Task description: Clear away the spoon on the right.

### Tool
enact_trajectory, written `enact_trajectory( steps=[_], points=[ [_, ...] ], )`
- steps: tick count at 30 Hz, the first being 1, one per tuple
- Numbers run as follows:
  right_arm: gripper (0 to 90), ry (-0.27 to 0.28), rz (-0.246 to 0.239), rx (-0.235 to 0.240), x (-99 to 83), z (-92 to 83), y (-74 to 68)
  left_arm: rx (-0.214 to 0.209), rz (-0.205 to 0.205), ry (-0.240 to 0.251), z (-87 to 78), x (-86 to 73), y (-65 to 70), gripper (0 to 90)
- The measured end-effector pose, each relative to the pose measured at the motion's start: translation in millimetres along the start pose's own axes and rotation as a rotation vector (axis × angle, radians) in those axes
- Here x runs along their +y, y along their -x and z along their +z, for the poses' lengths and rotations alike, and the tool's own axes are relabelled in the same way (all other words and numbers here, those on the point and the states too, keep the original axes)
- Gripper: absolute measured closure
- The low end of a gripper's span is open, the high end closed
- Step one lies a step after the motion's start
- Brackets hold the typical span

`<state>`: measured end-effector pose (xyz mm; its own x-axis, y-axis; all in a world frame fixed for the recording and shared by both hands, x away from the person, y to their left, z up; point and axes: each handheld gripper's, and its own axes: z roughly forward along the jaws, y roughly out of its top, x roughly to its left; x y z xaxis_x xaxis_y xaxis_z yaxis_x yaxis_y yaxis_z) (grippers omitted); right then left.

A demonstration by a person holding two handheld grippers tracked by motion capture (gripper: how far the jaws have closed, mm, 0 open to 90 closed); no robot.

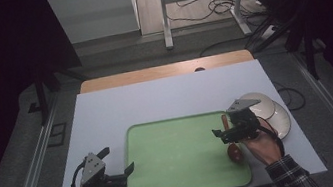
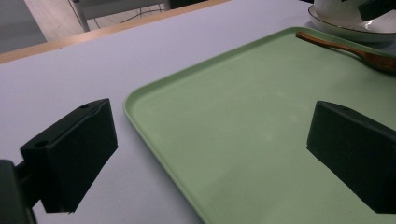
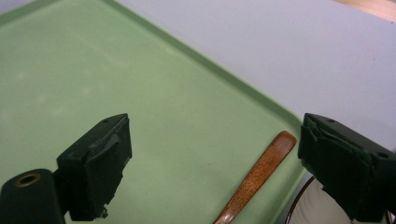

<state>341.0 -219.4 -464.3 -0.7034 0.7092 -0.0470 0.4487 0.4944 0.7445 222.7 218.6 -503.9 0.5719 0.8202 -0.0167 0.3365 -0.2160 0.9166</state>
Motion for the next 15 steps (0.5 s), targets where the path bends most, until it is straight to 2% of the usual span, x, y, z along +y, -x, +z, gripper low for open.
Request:
enact_trajectory(
  steps=[15],
  points=[
    [7.6, 0.039, -0.01, 0.005, -3.9, -17.3, -2.4, 0.001, 0.0, 0.001, -0.1, 0.0, -0.1, 1.5]
  ],
)
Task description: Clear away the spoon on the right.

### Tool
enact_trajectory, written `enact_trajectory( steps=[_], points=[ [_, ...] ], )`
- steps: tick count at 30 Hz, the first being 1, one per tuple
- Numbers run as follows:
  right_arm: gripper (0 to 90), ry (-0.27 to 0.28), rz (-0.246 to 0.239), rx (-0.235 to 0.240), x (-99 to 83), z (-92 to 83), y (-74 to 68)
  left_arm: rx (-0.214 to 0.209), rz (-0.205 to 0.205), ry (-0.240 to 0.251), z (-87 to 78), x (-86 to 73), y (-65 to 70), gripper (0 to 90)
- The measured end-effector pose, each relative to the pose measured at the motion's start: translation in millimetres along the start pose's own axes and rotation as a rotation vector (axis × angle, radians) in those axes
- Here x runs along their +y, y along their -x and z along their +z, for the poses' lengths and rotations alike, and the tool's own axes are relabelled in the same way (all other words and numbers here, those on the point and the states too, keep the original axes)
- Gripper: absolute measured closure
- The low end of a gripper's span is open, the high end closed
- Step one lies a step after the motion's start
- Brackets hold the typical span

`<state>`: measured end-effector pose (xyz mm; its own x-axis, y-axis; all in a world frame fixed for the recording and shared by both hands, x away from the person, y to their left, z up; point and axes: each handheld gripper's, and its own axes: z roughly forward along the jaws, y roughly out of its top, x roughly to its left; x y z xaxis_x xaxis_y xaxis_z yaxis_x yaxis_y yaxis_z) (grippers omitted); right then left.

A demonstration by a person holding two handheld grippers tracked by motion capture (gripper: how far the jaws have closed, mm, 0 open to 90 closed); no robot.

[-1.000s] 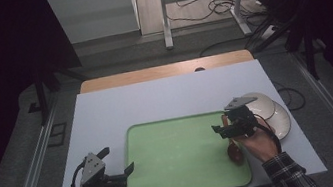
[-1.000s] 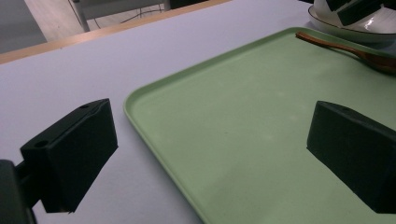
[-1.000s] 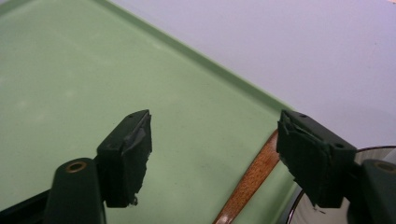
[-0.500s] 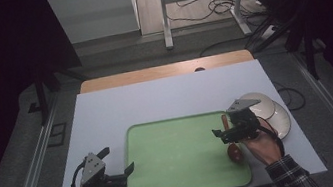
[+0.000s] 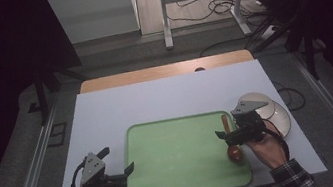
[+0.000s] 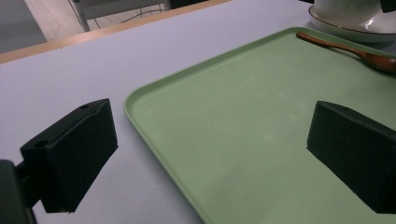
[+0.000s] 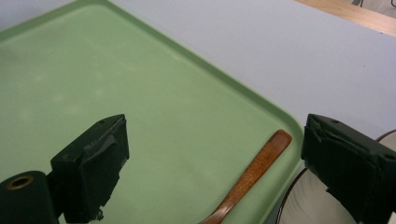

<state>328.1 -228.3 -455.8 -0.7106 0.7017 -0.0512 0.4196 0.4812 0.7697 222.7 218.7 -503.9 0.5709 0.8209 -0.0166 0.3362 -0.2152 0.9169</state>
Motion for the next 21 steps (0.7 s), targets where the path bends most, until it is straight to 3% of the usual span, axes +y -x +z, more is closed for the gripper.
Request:
enact_trajectory(
  steps=[21],
  points=[
    [5.0, 0.025, 0.007, -0.007, -16.2, -20.8, -0.3, -0.001, 0.001, -0.001, 0.1, 0.1, 0.4, 1.5]
  ],
)
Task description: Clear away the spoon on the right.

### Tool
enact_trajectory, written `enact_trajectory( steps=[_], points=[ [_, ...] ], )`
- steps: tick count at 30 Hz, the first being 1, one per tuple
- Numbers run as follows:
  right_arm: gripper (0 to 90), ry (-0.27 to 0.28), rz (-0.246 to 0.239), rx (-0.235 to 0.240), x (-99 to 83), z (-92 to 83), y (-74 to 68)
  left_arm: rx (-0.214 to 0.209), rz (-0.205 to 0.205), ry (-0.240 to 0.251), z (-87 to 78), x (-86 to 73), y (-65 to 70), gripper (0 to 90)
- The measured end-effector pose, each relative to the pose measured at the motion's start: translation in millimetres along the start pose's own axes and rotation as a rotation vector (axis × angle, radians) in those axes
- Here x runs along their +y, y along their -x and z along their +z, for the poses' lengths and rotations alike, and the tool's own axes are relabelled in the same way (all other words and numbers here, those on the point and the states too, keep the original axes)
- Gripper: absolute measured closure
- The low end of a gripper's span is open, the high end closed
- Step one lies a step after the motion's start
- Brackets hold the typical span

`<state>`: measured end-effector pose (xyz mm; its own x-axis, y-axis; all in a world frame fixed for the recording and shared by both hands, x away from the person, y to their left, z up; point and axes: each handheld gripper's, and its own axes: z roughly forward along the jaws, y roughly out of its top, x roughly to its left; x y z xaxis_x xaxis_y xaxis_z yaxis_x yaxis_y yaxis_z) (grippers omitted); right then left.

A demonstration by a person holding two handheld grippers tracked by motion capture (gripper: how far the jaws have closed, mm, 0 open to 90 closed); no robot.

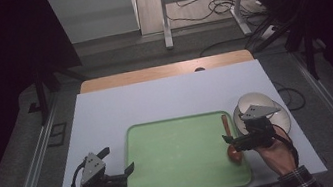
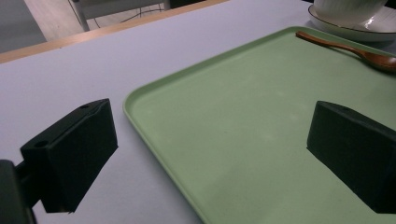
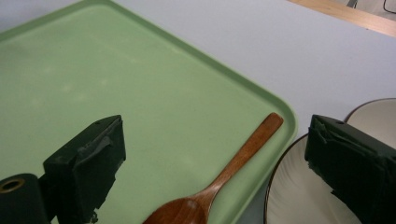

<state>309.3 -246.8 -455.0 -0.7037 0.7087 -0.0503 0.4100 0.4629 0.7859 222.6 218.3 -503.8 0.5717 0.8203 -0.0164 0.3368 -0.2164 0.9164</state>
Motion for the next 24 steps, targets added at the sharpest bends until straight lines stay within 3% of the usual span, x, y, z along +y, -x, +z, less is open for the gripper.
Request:
enact_trajectory(
  steps=[24],
  points=[
    [1.2, 0.03, 0.041, -0.026, -18.0, -26.1, 8.0, -0.002, -0.008, 0.005, -0.1, -0.2, -0.6, 1.5]
  ],
)
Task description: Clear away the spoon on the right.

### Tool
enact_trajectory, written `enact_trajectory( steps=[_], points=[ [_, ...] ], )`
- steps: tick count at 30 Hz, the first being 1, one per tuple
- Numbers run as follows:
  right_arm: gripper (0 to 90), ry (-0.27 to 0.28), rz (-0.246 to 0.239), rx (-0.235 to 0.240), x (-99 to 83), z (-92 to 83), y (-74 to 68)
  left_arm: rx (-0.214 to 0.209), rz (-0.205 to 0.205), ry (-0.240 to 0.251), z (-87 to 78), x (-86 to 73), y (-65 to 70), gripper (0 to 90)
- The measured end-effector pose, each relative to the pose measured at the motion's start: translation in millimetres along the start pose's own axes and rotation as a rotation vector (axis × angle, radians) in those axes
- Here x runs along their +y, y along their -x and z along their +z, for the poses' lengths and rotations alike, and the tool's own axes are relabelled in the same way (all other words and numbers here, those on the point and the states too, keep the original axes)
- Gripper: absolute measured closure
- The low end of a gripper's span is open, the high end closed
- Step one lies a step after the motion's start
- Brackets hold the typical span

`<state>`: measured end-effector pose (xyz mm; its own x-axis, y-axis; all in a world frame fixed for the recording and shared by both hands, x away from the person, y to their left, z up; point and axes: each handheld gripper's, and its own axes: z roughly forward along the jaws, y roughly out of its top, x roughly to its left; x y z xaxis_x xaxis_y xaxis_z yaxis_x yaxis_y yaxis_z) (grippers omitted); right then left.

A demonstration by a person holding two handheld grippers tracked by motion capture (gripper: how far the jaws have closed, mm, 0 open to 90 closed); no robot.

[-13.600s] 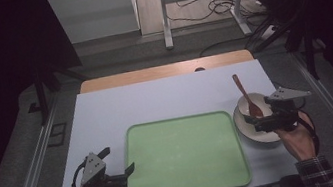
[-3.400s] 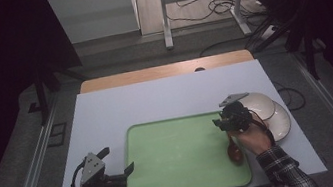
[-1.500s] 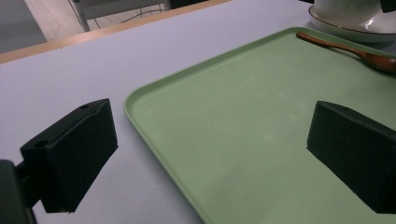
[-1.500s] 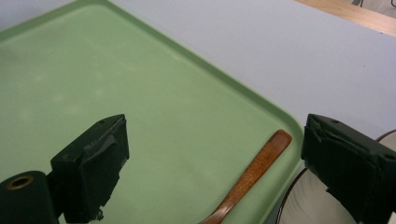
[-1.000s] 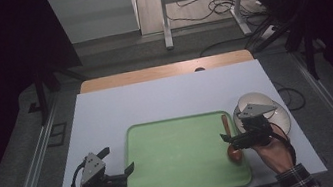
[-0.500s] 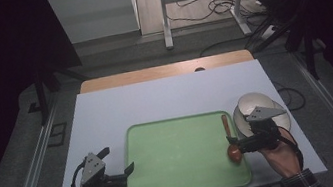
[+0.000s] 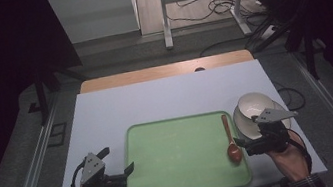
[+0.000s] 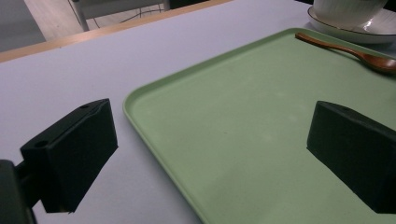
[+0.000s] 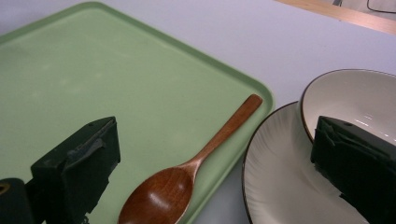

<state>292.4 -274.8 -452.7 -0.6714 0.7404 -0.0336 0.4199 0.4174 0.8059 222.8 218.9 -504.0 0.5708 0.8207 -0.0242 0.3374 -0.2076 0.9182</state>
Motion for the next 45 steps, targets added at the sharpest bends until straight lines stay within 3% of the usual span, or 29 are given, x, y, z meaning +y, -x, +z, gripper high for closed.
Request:
enact_trajectory(
  steps=[15, 31, 45],
  points=[
    [1.1, 0.003, 0.011, -0.035, -8.2, -13.5, 1.8, 0.0, -0.001, -0.001, 0.1, -0.2, -0.1, 1.5],
    [0.7, 0.016, 0.039, -0.103, -22.0, -32.4, 8.5, 0.004, 0.0, 0.0, 0.1, -0.4, -0.3, 1.5],
    [0.8, -0.006, 0.082, -0.13, -45.4, -40.2, 16.6, 0.005, -0.003, 0.002, 0.4, -0.9, -0.6, 1.5]
  ],
)
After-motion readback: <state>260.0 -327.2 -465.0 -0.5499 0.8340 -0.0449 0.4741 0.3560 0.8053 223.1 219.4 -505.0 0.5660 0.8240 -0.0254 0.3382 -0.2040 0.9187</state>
